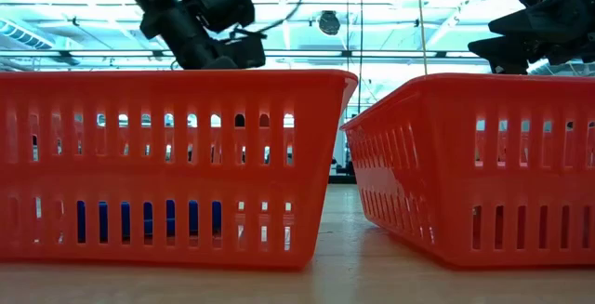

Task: Pick & Place Office items
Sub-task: Put the red charger adapter into the right red bin

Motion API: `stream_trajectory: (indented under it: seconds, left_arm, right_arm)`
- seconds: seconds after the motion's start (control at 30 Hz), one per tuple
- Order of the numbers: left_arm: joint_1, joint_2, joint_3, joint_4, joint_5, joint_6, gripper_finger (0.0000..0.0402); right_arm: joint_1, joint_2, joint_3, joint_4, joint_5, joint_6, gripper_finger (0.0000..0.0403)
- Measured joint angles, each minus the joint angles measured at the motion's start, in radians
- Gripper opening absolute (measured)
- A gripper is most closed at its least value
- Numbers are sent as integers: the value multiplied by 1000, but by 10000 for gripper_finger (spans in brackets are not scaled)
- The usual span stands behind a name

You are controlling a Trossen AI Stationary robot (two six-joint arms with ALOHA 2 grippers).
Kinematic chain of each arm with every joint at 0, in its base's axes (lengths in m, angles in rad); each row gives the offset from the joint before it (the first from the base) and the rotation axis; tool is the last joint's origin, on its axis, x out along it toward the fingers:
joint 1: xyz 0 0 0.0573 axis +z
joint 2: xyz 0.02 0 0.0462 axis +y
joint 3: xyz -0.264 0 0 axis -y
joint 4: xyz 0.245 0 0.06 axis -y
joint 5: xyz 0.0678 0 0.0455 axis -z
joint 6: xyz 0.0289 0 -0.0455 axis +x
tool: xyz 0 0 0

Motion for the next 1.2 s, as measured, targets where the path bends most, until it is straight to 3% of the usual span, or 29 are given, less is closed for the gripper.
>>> stream_trajectory:
  seconds: [0.43,0.67,1.2]
  left_arm:
    - [60,-184,-282,367,19,-134,121]
    - [-6,-174,-300,673,97,-107,121]
    - [-59,-171,-300,634,23,-162,121]
  right_arm:
    - [0,46,-1,8,20,0,166]
    - [-3,163,-123,413,133,-57,166]
    - [-115,508,10,516,113,-71,166]
